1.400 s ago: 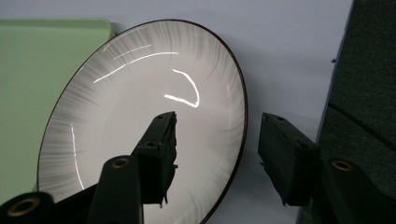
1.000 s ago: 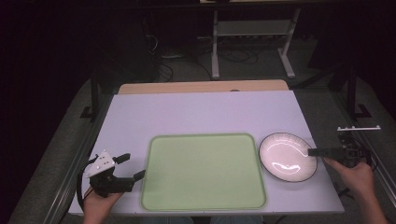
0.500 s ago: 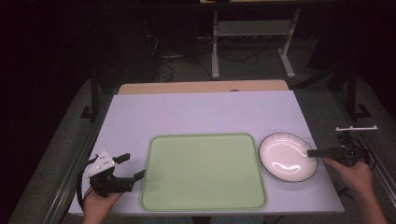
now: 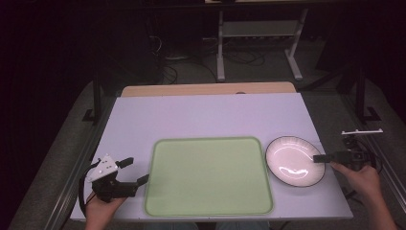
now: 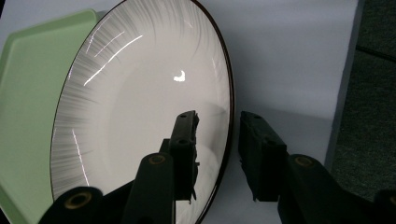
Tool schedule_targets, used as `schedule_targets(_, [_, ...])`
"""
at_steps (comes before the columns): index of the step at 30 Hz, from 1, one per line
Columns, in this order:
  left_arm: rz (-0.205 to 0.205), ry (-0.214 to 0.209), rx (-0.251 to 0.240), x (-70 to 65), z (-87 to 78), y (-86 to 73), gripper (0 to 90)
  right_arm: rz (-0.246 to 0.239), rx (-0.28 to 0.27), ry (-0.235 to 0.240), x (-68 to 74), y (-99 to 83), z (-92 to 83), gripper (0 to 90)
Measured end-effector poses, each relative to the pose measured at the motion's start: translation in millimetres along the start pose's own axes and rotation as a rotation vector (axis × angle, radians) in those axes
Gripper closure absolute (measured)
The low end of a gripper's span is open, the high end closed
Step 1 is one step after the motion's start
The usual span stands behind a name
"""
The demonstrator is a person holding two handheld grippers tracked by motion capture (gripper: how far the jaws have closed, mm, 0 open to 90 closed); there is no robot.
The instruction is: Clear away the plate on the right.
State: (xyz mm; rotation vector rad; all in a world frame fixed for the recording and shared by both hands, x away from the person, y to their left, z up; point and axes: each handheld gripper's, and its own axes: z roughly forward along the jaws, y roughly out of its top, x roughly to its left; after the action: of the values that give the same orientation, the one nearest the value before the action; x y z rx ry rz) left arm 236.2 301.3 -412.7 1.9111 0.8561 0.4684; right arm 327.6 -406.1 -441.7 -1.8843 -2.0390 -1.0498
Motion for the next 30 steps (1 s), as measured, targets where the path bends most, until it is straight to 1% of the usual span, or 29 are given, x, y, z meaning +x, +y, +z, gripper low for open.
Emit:
schedule_targets(1, [0.000, 0.000, 0.000, 0.0, 0.0, 0.0, 14.8, 0.014, 0.009, 0.005, -0.4, 0.4, 0.5, 68.0])
schedule_targets(4, [-0.002, 0.000, -0.001, 0.1, 0.1, -0.2, 14.8, 0.024, 0.008, 0.011, -1.6, 0.0, 0.9, 70.3])
schedule_targets(5, [-0.002, 0.000, -0.001, 0.1, 0.1, -0.2, 14.8, 0.035, 0.015, 0.013, -2.0, 0.0, 1.2, 70.6])
schedule_targets(8, [-0.002, 0.001, 0.000, 0.1, 0.1, -0.1, 14.8, 0.045, 0.019, 0.017, -2.9, -0.4, 2.2, 72.3])
schedule_targets(9, [-0.002, 0.001, 0.000, 0.1, 0.2, -0.2, 14.8, 0.056, 0.030, 0.018, -3.6, -0.8, 3.4, 73.4])
schedule_targets(12, [-0.001, 0.001, 0.001, 0.1, 0.1, -0.2, 14.8, 0.058, 0.029, 0.019, -4.3, -1.1, 4.2, 74.3])
schedule_targets(15, [-0.004, 0.002, -0.001, 0.2, 0.1, -0.3, 14.8, 0.061, 0.028, 0.033, -4.8, -1.9, 5.5, 77.4])
schedule_targets(18, [-0.004, 0.002, -0.001, 0.2, 0.2, -0.4, 14.8, 0.066, 0.022, 0.036, -5.3, -2.3, 5.2, 78.3])
schedule_targets(20, [-0.003, 0.002, 0.000, 0.2, 0.3, -0.4, 14.8, 0.073, 0.017, 0.043, -6.7, -3.0, 4.9, 79.1])
schedule_targets(21, [-0.004, 0.002, 0.000, 0.2, 0.2, -0.4, 14.8, 0.081, 0.010, 0.055, -8.2, -3.9, 4.6, 79.9])
schedule_targets(23, [-0.005, 0.003, -0.001, 0.3, 0.2, -0.5, 14.8, 0.086, 0.006, 0.059, -8.8, -4.2, 4.6, 80.0])
schedule_targets(25, [-0.005, 0.003, -0.001, 0.3, 0.1, -0.6, 14.8, 0.089, 0.003, 0.060, -8.9, -4.5, 4.7, 80.1])
schedule_targets(27, [-0.005, 0.003, -0.001, 0.5, -1.0, -0.6, 14.8, 0.080, -0.002, 0.050, -7.3, -5.1, 4.0, 80.4])
schedule_targets(29, [-0.005, 0.003, -0.001, 0.8, -1.1, -0.7, 14.8, 0.081, -0.009, 0.051, -7.4, -5.9, 4.0, 80.4])
schedule_targets(30, [-0.007, 0.003, -0.001, 1.0, -1.0, -0.8, 14.8, 0.088, -0.021, 0.058, -8.3, -7.6, 4.1, 80.4])
